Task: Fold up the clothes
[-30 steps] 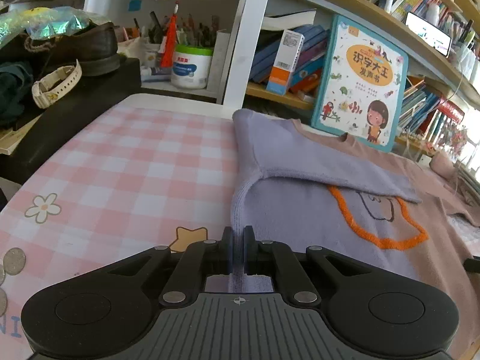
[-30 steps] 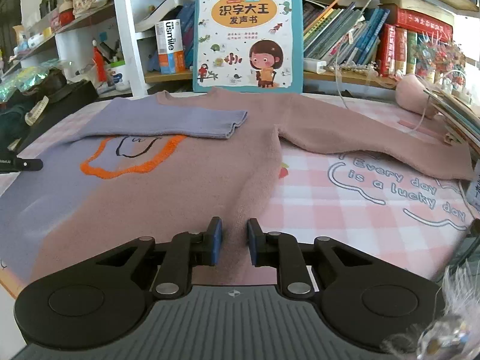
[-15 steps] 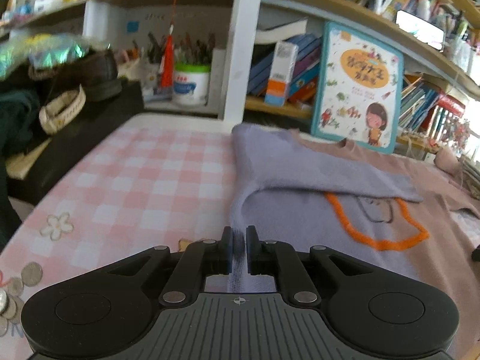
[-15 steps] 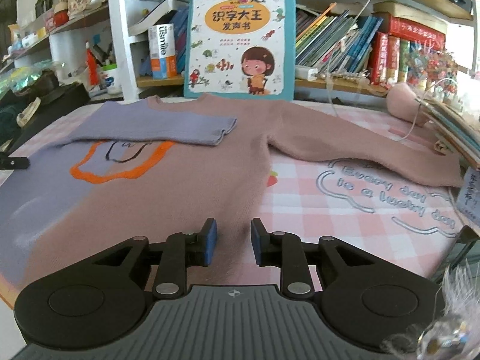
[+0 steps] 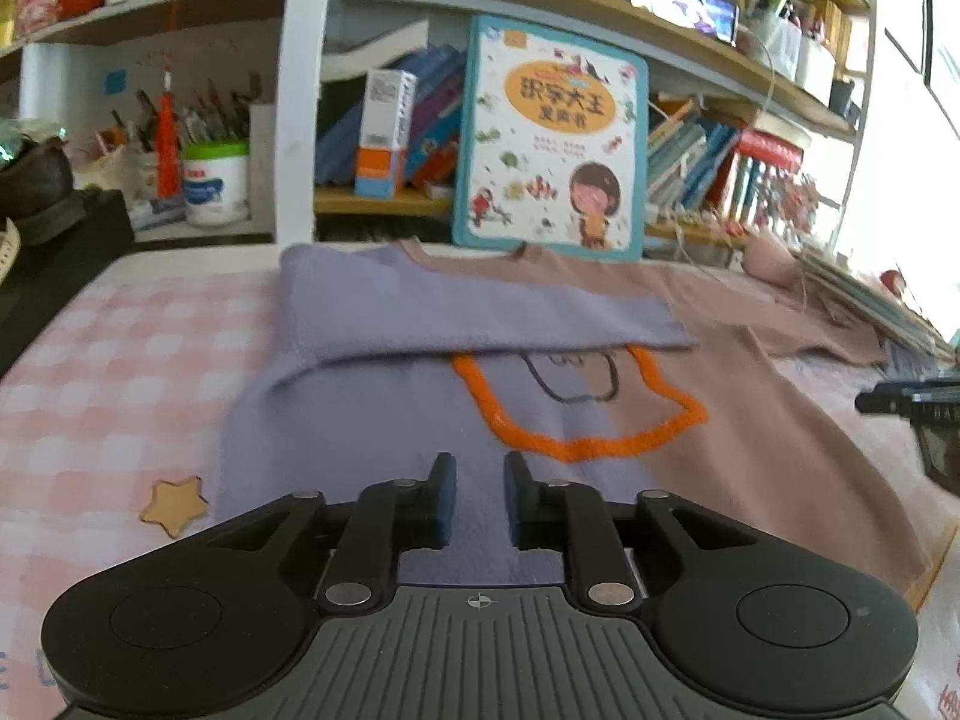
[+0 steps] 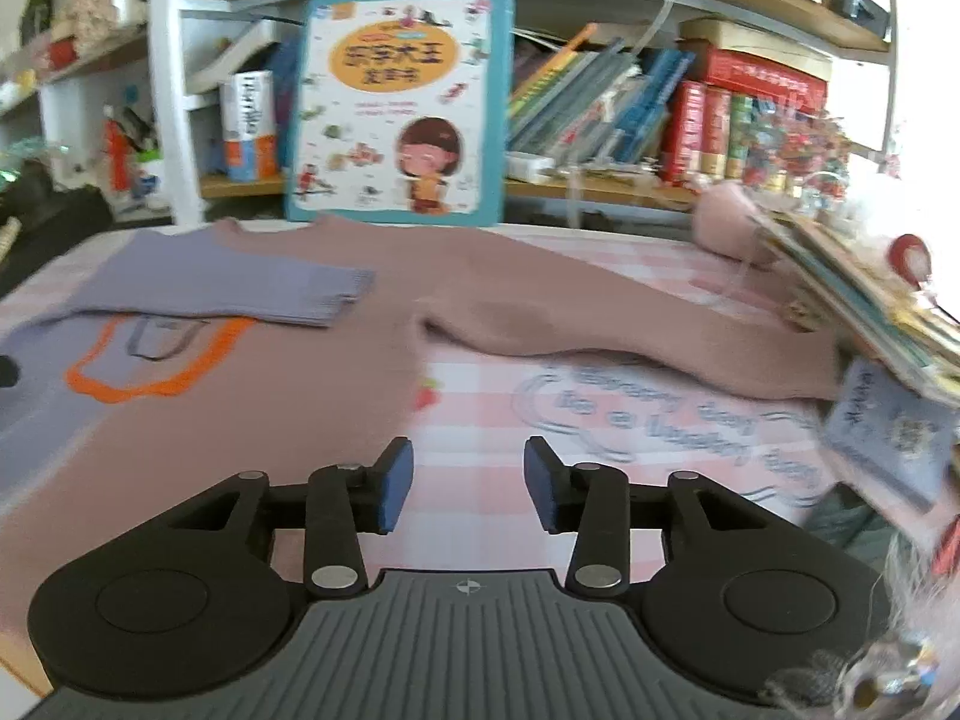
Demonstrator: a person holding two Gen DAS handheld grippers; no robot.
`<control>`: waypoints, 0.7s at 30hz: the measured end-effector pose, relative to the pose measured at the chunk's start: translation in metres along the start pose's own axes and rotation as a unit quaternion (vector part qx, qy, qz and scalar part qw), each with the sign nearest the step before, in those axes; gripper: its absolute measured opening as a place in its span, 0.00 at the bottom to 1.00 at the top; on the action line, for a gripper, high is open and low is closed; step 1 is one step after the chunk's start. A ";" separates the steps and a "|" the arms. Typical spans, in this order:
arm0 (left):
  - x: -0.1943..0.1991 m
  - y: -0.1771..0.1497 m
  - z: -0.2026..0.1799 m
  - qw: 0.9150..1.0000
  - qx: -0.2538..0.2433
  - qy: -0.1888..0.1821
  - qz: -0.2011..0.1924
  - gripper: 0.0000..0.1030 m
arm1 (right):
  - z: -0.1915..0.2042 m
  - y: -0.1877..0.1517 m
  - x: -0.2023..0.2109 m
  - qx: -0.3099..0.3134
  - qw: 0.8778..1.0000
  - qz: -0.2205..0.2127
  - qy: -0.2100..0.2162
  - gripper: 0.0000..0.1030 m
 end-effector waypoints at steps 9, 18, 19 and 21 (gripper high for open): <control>-0.008 -0.012 -0.018 0.998 -0.058 0.015 0.026 0.63 | -0.062 0.002 -0.032 -0.040 0.997 0.045 -0.051 0.57; -0.013 -0.013 -0.024 0.995 -0.086 0.035 0.047 0.73 | -0.119 0.004 -0.063 -0.099 0.987 0.089 -0.089 0.57; -0.014 -0.013 -0.023 0.995 -0.083 0.037 0.048 0.75 | -0.124 0.005 -0.066 -0.103 0.986 0.093 -0.092 0.58; -0.014 -0.013 -0.022 0.995 -0.080 0.036 0.049 0.75 | -0.131 0.009 -0.072 -0.112 0.984 0.097 -0.097 0.58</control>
Point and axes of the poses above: each gripper's, at about its wrist camera, not at the fingertips, and x roughly against the way its jaws point, z to its left, y to its top, the point moved 9 cm from there along -x, roughly the way its jaws point, and after that the axes turned 14 degrees about -y, right-handed, at the moved point
